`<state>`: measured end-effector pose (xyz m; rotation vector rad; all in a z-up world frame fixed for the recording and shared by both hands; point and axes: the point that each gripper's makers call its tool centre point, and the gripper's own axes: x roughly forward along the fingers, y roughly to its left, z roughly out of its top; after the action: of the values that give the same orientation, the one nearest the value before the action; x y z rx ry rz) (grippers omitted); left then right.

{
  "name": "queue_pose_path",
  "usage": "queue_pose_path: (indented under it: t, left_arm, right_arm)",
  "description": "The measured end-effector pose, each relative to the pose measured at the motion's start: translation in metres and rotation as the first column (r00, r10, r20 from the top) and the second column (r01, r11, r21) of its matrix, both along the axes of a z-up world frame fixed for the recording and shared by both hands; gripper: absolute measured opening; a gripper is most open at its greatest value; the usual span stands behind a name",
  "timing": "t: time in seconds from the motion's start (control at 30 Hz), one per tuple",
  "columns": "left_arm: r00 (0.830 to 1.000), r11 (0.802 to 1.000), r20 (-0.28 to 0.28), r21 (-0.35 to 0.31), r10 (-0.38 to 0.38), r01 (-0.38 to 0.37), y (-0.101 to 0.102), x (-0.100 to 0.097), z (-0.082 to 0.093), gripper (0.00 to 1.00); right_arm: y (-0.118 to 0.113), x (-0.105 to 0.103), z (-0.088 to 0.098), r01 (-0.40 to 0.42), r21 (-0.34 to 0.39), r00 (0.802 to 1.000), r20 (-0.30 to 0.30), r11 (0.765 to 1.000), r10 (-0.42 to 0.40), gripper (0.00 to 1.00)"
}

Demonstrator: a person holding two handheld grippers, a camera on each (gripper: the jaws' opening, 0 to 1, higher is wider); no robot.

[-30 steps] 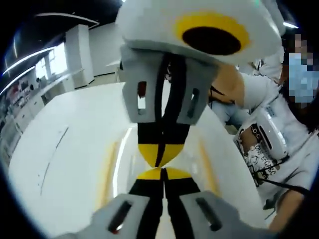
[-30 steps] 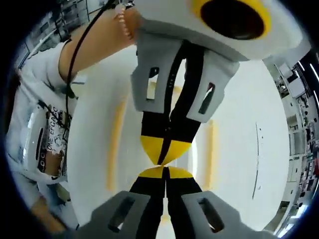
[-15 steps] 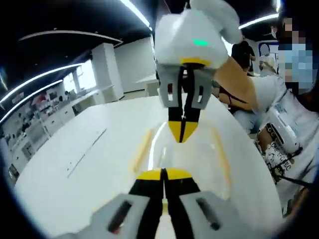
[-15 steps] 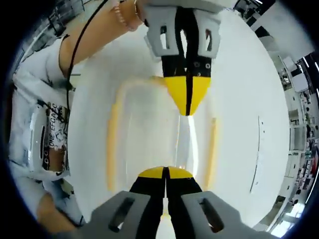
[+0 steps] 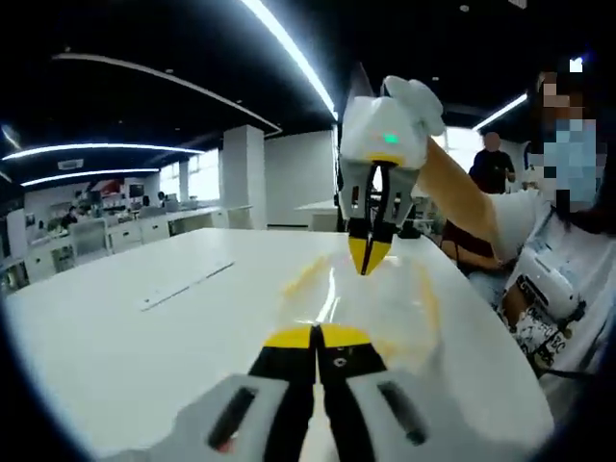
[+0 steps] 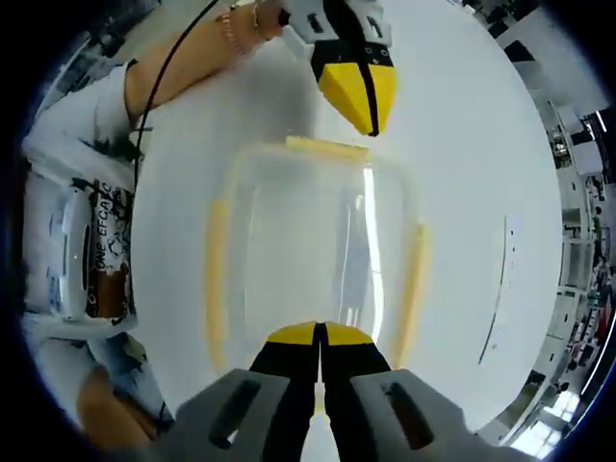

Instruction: Snap each plastic latch of the storage box into its locked position after aligning the lid with the box until every specified latch is closed and the lid sits flush.

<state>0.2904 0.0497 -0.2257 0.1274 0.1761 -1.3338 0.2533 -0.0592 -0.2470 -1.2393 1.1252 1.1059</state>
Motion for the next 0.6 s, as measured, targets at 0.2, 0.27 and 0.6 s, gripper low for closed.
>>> queue_pose_path:
  t: [0.2,0.27,0.6]
  left_arm:
    - [0.999,0.999,-0.030,0.035,-0.031,0.032,0.001,-0.007,-0.013,0.00]
    - [0.999,0.999,-0.043,0.031,-0.031,0.033,0.001,-0.007,-0.016,0.00]
    - [0.995,0.998,-0.088,0.021,-0.054,0.056,0.000,-0.013,-0.026,0.00]
  right_arm:
    - [0.000,0.000,0.000,0.008,-0.027,1.000,0.003,1.000,-0.008,0.00]
    - [0.000,0.000,0.000,0.010,-0.032,1.000,0.002,0.999,-0.010,0.00]
    - [-0.001,0.001,0.000,0.048,-0.016,0.999,-0.016,0.999,-0.048,0.00]
